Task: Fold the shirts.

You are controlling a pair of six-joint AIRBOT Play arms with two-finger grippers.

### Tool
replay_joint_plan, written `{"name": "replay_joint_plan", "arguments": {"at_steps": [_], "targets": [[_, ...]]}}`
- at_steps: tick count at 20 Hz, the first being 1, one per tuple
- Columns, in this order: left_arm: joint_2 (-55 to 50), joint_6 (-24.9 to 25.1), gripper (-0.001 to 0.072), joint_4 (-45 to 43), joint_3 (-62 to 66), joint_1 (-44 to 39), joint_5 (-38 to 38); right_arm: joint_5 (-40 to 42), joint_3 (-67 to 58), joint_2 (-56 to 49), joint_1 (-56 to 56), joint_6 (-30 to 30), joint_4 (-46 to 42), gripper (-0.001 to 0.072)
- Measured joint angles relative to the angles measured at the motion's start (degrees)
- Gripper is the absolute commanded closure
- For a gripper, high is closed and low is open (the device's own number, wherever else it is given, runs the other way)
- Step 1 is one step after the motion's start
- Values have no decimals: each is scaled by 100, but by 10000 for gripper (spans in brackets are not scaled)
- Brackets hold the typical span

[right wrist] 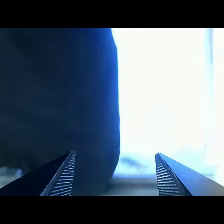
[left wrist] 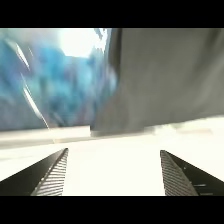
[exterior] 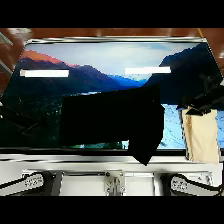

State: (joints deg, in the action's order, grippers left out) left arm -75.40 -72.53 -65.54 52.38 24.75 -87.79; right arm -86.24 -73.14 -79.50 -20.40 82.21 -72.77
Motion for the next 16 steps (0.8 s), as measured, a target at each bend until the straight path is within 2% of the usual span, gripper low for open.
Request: {"name": "replay_joint_plan", "arguments": {"at_steps": [5, 8, 11, 12, 13, 14, 15, 16], "targets": [[162, 420, 20, 330, -1530, 129, 955, -105, 855, 131, -358, -142, 634, 97], [120, 522, 34, 754, -1886, 133, 1541, -9, 1014, 149, -378, -170, 776, 97], [44, 549, 45, 1102, -2026, -17, 1786, 70, 1075, 157, -378, -186, 861, 97], [20, 551, 174, 1180, -2044, -111, 1880, 105, 1086, 157, -378, -186, 881, 97], [-17, 538, 375, 1226, -2068, -205, 2048, 116, 1095, 157, -378, -186, 890, 97], [-55, 481, 535, 1224, -2094, -310, 2284, 129, 1099, 157, -378, -186, 898, 97], [-74, 400, 638, 1220, -2098, -389, 2420, 129, 1106, 157, -378, -186, 901, 96], [-87, 334, 664, 1248, -2100, -457, 2516, 133, 1108, 157, -378, -186, 885, 84]]}}
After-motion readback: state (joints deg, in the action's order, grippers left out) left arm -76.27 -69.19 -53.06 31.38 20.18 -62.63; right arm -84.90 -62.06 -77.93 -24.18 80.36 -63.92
